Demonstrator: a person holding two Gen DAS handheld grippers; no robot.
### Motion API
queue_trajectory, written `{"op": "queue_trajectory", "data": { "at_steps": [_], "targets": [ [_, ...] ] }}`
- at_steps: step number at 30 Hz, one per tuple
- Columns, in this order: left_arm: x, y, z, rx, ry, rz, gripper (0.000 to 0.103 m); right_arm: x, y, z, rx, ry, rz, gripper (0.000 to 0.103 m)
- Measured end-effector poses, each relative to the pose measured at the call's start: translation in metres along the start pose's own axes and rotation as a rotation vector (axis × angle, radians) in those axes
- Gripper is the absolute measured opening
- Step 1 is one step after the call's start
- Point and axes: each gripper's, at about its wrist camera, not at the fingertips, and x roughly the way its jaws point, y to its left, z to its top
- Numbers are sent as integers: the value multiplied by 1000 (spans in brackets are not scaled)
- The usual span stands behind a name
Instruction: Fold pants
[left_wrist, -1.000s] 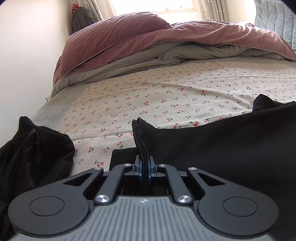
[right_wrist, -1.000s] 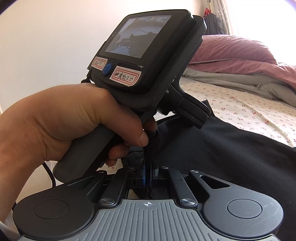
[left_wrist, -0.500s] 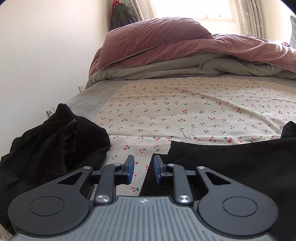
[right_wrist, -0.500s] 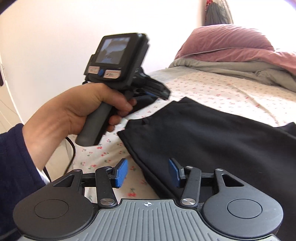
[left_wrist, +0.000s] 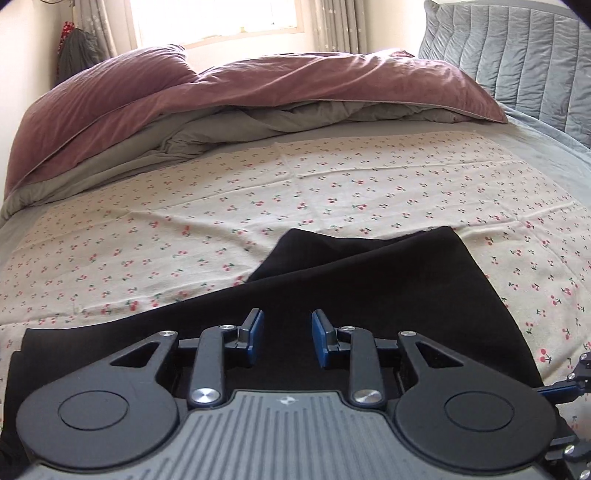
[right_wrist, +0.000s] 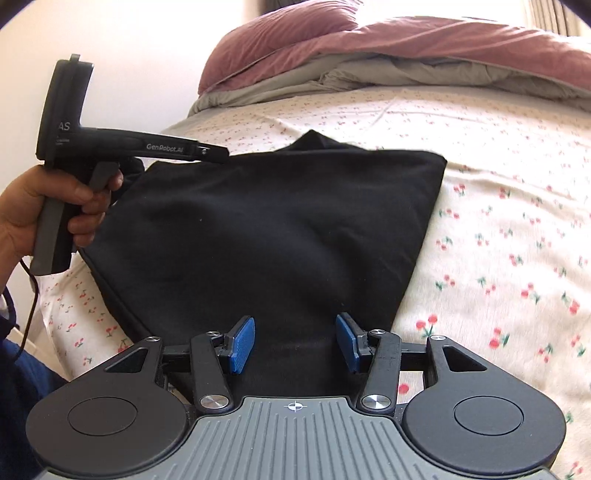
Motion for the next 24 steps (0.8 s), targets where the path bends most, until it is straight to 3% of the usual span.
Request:
{"op": "queue_trajectory", "data": {
  "at_steps": [3, 7, 11, 14, 17, 24],
  "targets": [
    [18, -29, 1, 7, 56, -35, 37, 3, 14, 5, -102, 29, -35, 50],
    [34, -60, 0, 77, 101, -25, 38, -2, 6, 9, -41, 31, -10, 49],
    [39, -66, 0, 91, 106, 14, 40, -12, 9, 6, -59, 51, 22, 49],
    [37, -67, 5, 77, 110, 23, 41, -12, 19, -1, -143, 74, 2, 49],
    [31, -80, 11, 80, 92, -19, 41, -16, 23, -3, -161, 87, 11, 50],
    [37, -129, 18, 195, 71, -80, 44, -20, 22, -7, -176, 110, 43, 49]
  ]
}}
